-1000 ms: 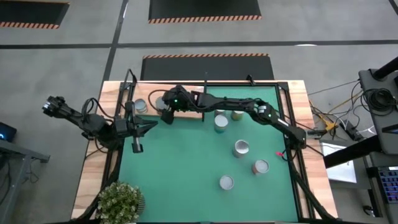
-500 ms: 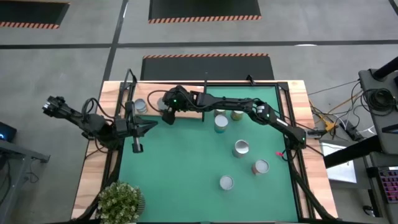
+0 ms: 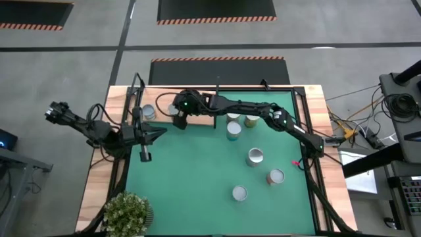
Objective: Pick and place cans onto a shelf
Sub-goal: Put the canned pineapple on the shelf
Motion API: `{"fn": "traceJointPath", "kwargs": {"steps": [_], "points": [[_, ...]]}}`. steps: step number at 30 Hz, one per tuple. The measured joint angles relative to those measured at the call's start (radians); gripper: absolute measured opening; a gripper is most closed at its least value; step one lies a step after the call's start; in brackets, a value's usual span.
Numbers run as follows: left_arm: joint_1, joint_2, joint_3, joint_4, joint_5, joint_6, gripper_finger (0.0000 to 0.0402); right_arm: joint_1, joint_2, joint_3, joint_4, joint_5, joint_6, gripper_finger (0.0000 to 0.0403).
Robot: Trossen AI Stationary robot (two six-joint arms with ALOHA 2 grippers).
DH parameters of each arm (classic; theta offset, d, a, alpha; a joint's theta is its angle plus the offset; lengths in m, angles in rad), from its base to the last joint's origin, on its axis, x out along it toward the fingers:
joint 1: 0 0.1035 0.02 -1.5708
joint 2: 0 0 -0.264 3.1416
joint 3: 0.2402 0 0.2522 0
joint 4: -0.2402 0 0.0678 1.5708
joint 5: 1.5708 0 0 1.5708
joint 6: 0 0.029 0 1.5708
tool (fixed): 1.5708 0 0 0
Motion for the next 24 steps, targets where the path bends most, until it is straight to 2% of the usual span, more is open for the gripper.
{"fn": "traceJointPath", "kwargs": {"steps": [7,11,15,18,21,24], "points": [[0.0,0.022,0.0,0.0,-0.016,-0.034,0.0,0.041,-0.18,-0.004,-0.296,0.008,-0.056,0.0328],[0.0,0.048,0.002,-0.002,-0.088,-0.08,0.0,0.095,-0.327,-0.106,-0.332,0.009,-0.065,0.0304],[0.009,0.101,0.024,-0.025,-0.133,-0.115,0.0,0.167,-0.497,-0.306,-0.277,0.009,-0.059,0.027],[0.029,0.155,0.077,-0.124,-0.133,-0.203,0.0,0.226,-0.623,-0.522,-0.13,0.009,-0.057,0.0242],[0.065,0.225,0.171,-0.338,-0.133,-0.366,0.0,0.278,-0.74,-0.745,0.045,0.009,-0.067,0.0215],[0.117,0.32,0.275,-0.64,-0.133,-0.588,0.0,0.32,-0.851,-0.936,0.172,0.023,-0.102,0.0187]]}}
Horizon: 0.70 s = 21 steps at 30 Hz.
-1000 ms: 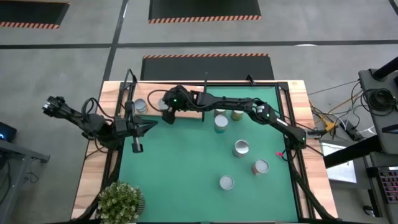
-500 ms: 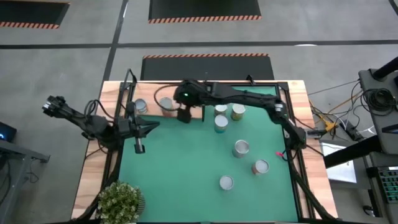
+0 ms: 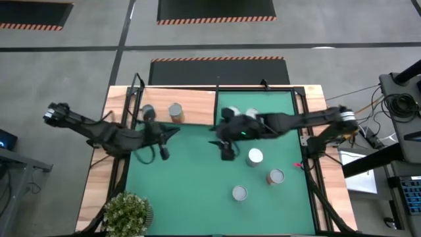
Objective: Pick and place cans onto a shelf
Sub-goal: Put the canned pineapple on the shelf
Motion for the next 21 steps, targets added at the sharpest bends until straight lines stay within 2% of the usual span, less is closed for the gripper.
{"fn": "traceJointPath", "kwargs": {"steps": [4,6,8,12,14,17,19,21], "points": [[0.107,0.151,0.106,-0.352,0.0,-0.269,0.0,0.047,-0.118,-0.214,0.101,0.035,-0.007,0.0147],[0.177,0.221,0.148,-0.476,0.023,-0.325,0.0,0.061,-0.172,-0.295,0.146,0.037,-0.01,0.0123],[0.254,0.281,0.196,-0.558,0.094,-0.327,0.0,0.067,-0.229,-0.355,0.186,0.038,-0.014,0.0096],[0.423,0.363,0.285,-0.61,0.269,-0.155,0.0,0.067,-0.337,-0.442,0.205,0.039,-0.015,0.004],[0.513,0.39,0.326,-0.616,0.419,-0.054,0.0,0.067,-0.382,-0.48,0.208,0.039,-0.021,0.0018],[0.633,0.42,0.384,-0.644,0.642,0.086,0.0,0.067,-0.446,-0.527,0.219,0.038,-0.031,0.0012],[0.694,0.441,0.418,-0.663,0.713,0.147,0.0,0.067,-0.483,-0.553,0.218,0.038,-0.04,0.0013],[0.74,0.464,0.451,-0.705,0.734,0.173,0.0,0.067,-0.518,-0.571,0.218,0.037,-0.047,0.0013]]}}
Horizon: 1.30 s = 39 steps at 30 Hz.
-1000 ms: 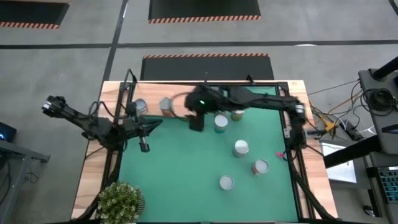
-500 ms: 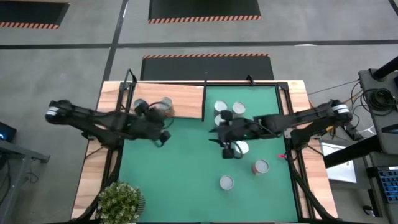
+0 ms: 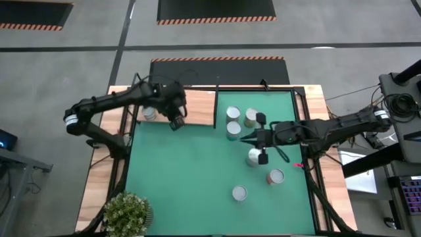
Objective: Pick and place cans onto a shelf
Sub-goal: Put the canned pineapple on the shelf
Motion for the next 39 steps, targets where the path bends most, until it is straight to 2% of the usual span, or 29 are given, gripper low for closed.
{"fn": "traceJointPath", "kwargs": {"steps": [5,13,17,23,29,39], "points": [[0.065,0.05,0.038,-0.043,0.0,0.062,0.0,0.0,-0.055,-0.025,0.001,0.0,-0.012,0.0013],[0.069,0.113,0.009,-0.04,-0.007,0.09,0.0,0.0,-0.068,-0.038,-0.008,-0.001,-0.012,0.0013],[0.072,0.141,0.013,-0.043,-0.072,0.089,0.0,0.0,-0.067,-0.038,-0.008,-0.001,-0.018,0.0013],[0.08,0.175,0.023,-0.05,-0.086,0.098,0.0,0.0,-0.068,-0.038,-0.007,-0.001,-0.02,0.0013],[0.083,0.185,0.022,-0.073,-0.222,0.135,0.0,0.0,-0.067,-0.038,-0.007,-0.001,-0.02,0.0013],[0.132,0.188,0.022,-0.014,-0.254,0.171,0.0,0.0,-0.067,-0.038,-0.007,-0.001,-0.02,0.0013]]}}
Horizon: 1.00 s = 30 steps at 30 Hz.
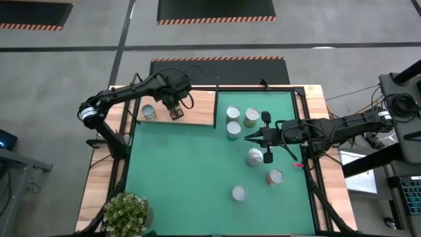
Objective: Pick and place cans onto a shelf
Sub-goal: Put the canned pineapple on the shelf
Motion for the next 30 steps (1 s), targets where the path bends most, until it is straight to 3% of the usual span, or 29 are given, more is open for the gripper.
{"fn": "traceJointPath", "kwargs": {"steps": [30], "points": [[0.128,0.002,-0.012,0.243,-0.001,-0.003,0.0,0.0,0.0,0.001,0.0,0.001,-0.004,0.0013]]}}
